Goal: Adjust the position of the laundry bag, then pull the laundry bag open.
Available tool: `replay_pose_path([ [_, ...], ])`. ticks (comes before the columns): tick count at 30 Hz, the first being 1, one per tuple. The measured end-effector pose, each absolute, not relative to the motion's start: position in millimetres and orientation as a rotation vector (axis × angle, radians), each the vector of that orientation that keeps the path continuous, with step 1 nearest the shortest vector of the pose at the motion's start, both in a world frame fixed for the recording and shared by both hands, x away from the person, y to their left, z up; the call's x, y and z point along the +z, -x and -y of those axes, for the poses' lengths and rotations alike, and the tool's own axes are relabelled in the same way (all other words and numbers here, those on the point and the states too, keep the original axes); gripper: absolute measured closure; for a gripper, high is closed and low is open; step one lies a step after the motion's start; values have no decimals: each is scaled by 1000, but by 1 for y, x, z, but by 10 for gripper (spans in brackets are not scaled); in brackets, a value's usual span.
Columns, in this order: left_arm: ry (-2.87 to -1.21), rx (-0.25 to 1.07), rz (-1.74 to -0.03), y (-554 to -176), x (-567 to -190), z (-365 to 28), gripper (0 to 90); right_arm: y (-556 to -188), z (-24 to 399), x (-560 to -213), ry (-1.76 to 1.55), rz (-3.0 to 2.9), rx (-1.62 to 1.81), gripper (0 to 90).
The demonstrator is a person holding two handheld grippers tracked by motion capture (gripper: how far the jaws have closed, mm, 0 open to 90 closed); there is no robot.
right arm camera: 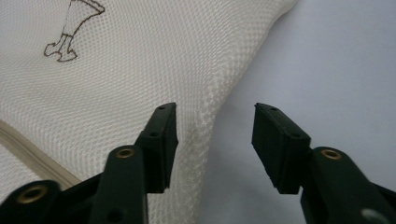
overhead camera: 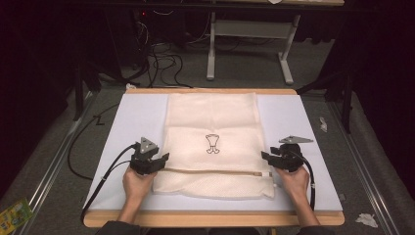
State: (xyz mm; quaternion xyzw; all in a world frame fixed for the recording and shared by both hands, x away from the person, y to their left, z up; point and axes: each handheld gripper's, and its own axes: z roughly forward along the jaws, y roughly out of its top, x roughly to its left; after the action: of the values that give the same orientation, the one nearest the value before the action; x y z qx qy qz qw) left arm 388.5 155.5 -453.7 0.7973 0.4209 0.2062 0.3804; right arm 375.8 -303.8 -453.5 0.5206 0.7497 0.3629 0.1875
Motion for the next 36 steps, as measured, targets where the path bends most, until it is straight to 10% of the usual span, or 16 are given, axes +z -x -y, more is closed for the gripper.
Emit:
replay_pose_path([
  [36, -2125, 416, -782, -357, -464, -51, 441, -363, 299, -476, -1525, -2130, 1079, 411],
])
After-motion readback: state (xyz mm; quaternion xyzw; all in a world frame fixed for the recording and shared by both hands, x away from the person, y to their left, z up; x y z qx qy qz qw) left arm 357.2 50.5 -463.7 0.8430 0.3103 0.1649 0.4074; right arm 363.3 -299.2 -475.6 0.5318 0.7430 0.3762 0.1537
